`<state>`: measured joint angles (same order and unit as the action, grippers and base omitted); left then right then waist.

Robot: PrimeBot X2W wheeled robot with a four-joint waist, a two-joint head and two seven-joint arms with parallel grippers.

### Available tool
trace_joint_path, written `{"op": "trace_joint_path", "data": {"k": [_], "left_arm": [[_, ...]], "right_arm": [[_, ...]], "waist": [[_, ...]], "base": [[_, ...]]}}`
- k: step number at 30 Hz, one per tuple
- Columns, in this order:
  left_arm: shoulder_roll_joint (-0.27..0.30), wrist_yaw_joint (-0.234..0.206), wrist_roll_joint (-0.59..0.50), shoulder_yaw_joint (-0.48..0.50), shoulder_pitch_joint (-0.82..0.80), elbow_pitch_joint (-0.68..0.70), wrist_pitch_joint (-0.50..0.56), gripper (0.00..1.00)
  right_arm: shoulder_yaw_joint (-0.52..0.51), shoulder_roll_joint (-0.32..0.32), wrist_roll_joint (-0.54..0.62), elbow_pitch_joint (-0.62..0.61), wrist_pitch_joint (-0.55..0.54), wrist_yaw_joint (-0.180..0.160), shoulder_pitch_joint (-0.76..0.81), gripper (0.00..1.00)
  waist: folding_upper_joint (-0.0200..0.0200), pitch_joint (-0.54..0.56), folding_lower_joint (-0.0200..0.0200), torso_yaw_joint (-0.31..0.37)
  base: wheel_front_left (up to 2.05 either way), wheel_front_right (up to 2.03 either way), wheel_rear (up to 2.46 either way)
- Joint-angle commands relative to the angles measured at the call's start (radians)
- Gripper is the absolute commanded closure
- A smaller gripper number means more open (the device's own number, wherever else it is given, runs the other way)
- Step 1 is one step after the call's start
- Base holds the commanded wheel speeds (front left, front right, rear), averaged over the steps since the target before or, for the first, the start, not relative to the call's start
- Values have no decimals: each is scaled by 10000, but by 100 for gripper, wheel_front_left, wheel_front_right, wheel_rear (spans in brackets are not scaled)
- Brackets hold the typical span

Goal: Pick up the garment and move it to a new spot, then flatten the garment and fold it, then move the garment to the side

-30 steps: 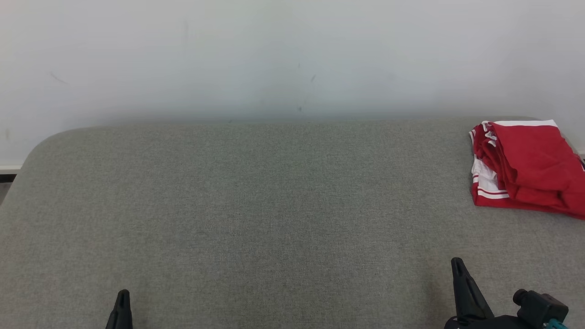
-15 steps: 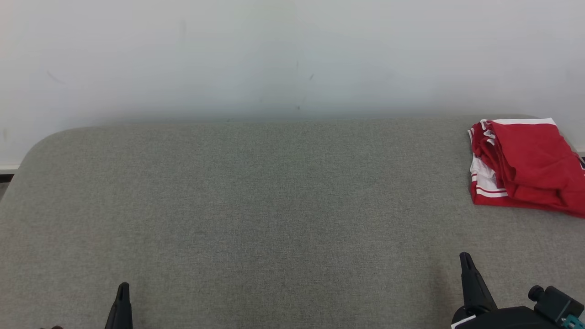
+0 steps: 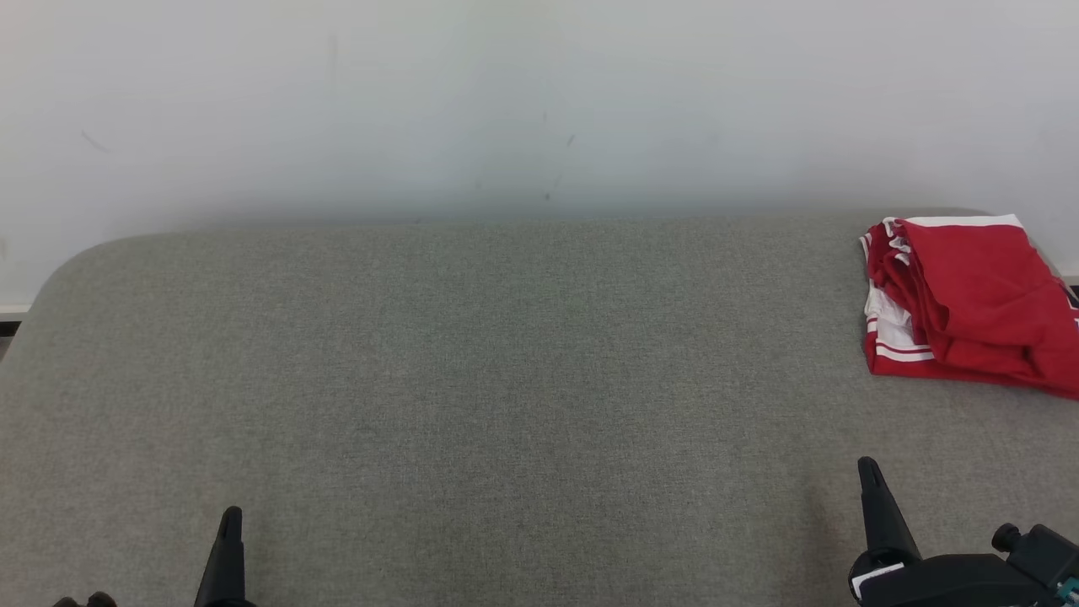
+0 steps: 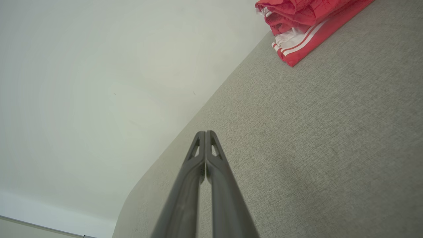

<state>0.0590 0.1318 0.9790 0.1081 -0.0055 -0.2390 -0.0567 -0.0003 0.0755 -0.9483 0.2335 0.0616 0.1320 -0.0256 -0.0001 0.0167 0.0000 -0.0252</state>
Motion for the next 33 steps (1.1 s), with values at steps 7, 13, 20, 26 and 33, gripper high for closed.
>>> {"op": "trace_joint_path", "data": {"k": [7, 13, 20, 26, 33], "left_arm": [[7, -9, 918, 41, -354, 64, 242, 100], [-4, -9, 1539, 47, -443, 51, 419, 100], [-16, -10, 2232, 52, -539, 36, 605, 100], [-26, -11, 2786, 57, -626, 23, 760, 100], [-34, -10, 3405, 60, -704, 9, 931, 100]], "right_arm": [[-160, 7, -1014, -72, -212, -11, -305, 100], [-251, -7, -1684, -55, -372, -12, -377, 100], [-354, -26, -2411, -35, -545, -14, -437, 100], [-437, -39, -3007, -18, -702, -15, -501, 100], [-533, -55, -3654, -1, -867, -16, -565, 100]], "waist": [[0, -19, 0, 24], [0, -35, 0, 45], [0, -54, 0, 68], [0, -69, 0, 89], [0, -88, 0, 112]], "base": [[0, 0, 0], [0, 0, 0], [0, 0, 0], [0, 0, 0], [0, 0, 0]]}}
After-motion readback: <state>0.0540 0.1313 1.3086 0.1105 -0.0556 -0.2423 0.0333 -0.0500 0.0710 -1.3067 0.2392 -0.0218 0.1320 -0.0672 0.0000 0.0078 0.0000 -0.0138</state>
